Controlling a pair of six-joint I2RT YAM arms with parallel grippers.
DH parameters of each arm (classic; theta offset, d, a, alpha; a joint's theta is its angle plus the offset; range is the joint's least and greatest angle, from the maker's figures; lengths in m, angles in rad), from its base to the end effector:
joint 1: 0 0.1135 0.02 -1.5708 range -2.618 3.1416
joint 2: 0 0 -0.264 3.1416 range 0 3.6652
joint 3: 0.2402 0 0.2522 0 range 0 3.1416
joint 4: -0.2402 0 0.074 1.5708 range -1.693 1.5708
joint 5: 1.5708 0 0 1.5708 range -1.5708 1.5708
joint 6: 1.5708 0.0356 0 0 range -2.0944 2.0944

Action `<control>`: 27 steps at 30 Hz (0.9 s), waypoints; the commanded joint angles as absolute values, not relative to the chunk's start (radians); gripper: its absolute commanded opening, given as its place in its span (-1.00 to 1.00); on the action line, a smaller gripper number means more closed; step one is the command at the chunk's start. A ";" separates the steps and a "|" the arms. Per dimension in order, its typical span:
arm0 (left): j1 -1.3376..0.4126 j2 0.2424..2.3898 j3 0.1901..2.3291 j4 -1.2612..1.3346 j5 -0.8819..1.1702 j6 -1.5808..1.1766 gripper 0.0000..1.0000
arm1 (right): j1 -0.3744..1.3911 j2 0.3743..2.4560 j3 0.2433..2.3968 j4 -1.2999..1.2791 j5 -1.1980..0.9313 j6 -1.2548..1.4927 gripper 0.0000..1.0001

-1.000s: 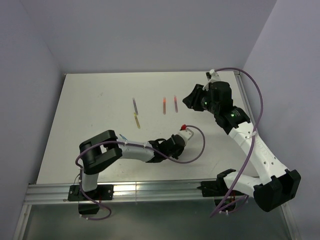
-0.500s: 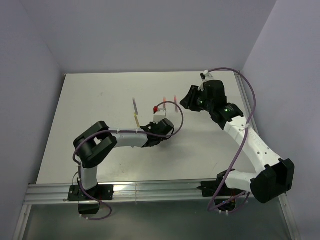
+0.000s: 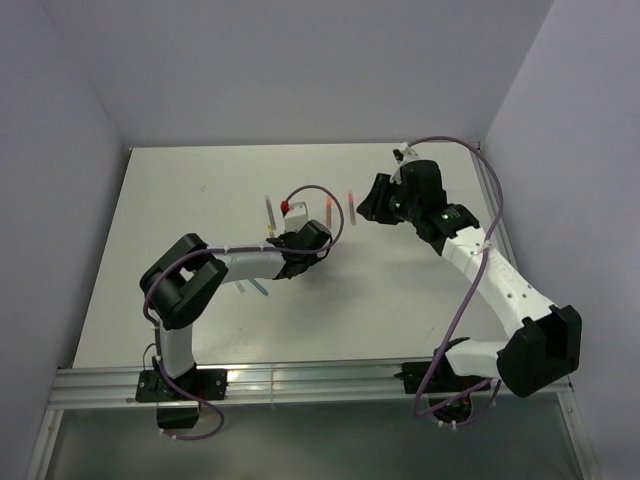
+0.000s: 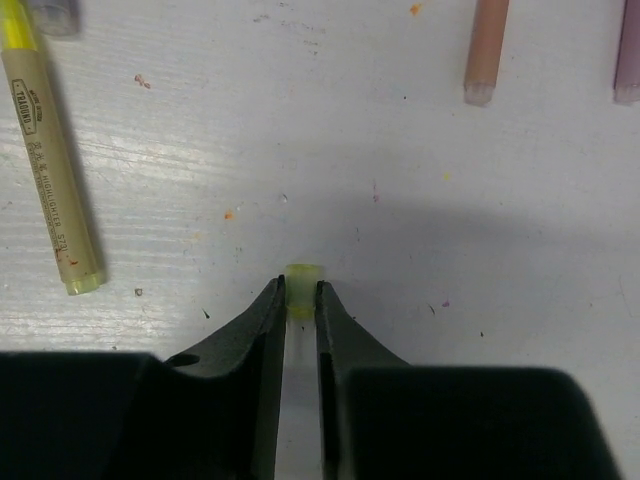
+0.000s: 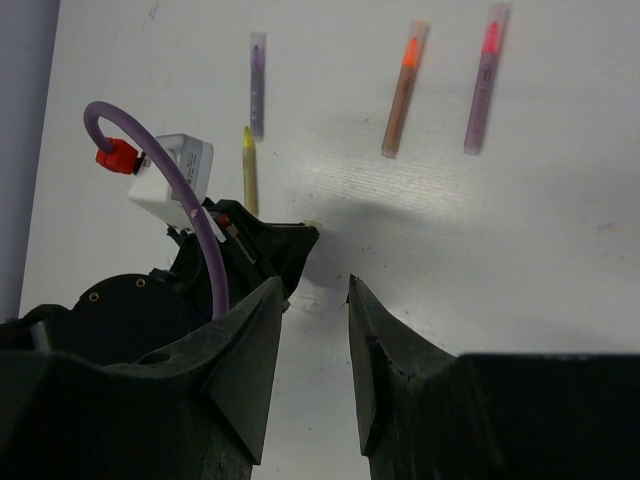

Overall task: Insert the pens into the pen caps
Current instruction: Move the pen cap to the center of the board.

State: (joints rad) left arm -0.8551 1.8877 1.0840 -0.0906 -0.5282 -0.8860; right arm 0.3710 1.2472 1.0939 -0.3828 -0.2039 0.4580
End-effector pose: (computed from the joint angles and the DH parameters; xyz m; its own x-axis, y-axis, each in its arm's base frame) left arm 0.2636 -0.2758 0.1480 -0.6681 -0.2512 -0.7004 -0.1150 0.9648 -0.2363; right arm 0.2592 0.1086 0.3301 -0.6557 0.2095 -0.7254 -0.2535 0.8439 0.4729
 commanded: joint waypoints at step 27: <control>-0.778 1.456 0.873 -0.092 -0.499 -0.899 -0.17 | 0.569 1.442 1.049 -0.364 -0.034 0.388 -0.37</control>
State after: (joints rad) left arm -0.7879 1.5230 0.8986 -0.0914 -0.5125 -0.9039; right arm 0.5278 1.4086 1.0824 -0.3836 -0.0788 0.4118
